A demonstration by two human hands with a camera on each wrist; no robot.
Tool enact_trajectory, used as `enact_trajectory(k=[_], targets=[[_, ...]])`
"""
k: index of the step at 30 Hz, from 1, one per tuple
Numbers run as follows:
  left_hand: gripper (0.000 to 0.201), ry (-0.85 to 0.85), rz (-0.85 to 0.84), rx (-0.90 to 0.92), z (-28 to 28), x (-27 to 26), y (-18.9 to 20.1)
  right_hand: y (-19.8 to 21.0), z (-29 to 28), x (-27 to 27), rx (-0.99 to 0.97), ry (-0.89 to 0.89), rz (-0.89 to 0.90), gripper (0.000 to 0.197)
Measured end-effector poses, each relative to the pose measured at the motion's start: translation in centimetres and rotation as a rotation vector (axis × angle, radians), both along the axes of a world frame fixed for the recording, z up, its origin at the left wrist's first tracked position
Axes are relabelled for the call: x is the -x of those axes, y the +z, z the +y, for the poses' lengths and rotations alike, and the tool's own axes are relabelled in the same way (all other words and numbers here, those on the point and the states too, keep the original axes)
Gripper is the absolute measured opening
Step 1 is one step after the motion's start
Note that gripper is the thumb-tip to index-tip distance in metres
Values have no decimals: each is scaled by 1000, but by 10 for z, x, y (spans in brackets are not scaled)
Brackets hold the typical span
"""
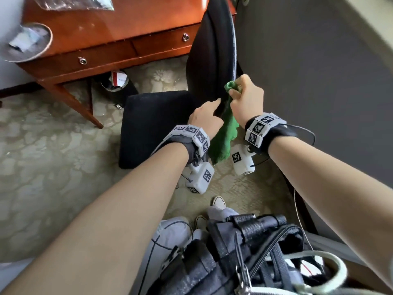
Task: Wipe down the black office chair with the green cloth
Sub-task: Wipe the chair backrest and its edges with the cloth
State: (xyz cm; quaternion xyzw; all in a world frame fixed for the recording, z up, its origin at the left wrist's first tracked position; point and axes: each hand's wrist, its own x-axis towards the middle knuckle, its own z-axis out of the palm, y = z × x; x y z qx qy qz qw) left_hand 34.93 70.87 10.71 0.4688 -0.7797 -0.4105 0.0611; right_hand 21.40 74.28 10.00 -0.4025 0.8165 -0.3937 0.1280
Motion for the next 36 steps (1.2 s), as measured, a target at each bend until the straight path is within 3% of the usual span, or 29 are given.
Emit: enact_trajectory(k=[11, 16, 20, 23, 30, 36], targets=[[54, -87, 67, 92, -38, 19, -10, -18, 20, 18, 32, 199, 101, 7], [36, -203, 134, 387, -72, 23, 0, -13, 23, 50, 66, -23, -40, 9], [54, -419, 63, 598, -94, 40, 11, -11, 17, 63, 68, -51, -137, 14], [53, -582, -35, 681, -102, 62, 18, -13, 13, 60, 82, -37, -196, 14], [41, -772, -113, 703, -131, 95, 25, -11, -6, 53, 204, -54, -194, 10], [32, -725, -88, 611, -148, 117, 23, -20, -19, 49, 221, -213, -190, 11]])
